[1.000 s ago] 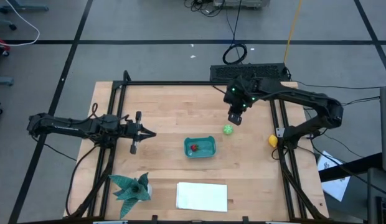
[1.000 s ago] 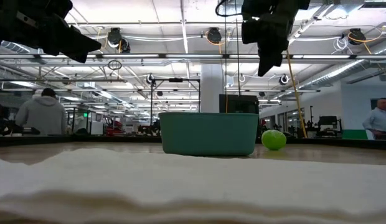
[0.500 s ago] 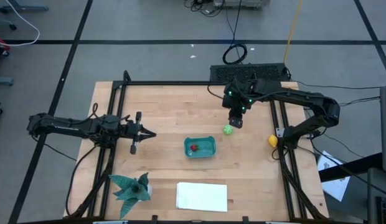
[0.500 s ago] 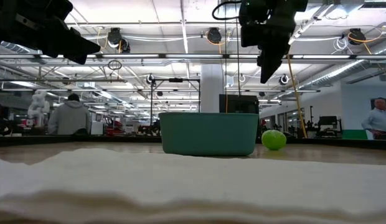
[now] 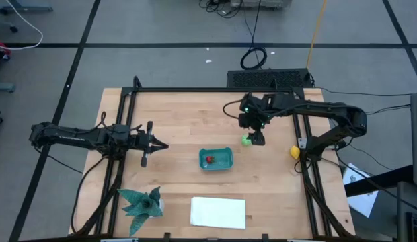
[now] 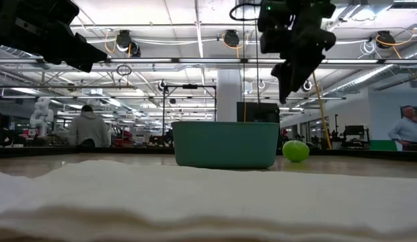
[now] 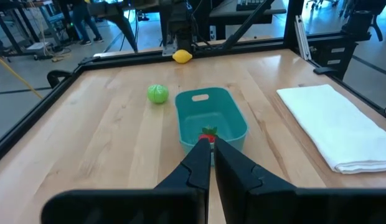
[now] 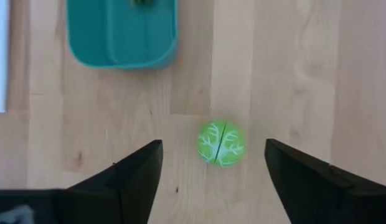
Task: Pick and placing Produce into tupperware
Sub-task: Put the green cabbage into the blue bin
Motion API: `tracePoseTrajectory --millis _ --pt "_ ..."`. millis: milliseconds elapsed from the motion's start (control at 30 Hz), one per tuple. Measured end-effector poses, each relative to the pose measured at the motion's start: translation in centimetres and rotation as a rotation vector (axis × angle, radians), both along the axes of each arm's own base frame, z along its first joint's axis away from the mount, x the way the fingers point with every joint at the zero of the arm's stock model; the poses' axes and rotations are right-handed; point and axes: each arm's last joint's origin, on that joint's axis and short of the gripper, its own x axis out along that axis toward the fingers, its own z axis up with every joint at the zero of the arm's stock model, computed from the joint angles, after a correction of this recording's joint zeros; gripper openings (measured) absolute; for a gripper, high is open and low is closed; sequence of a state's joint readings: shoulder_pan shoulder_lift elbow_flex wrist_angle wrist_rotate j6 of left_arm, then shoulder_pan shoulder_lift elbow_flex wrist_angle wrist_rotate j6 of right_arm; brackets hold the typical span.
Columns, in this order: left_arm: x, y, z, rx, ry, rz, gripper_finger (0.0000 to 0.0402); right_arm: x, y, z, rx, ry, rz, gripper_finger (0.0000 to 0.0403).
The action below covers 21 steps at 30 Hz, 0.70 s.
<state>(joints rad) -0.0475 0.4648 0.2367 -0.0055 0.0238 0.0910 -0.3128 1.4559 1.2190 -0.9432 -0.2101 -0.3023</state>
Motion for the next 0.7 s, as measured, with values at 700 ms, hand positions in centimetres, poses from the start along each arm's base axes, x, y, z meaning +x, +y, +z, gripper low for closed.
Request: tracePoseTrajectory --millis 700 --pt "0.0 0.0 0.0 -0.01 0.0 0.002 0.0026 -1.1 0.0 -5.5 -0.017 0.006 0.059 0.0336"
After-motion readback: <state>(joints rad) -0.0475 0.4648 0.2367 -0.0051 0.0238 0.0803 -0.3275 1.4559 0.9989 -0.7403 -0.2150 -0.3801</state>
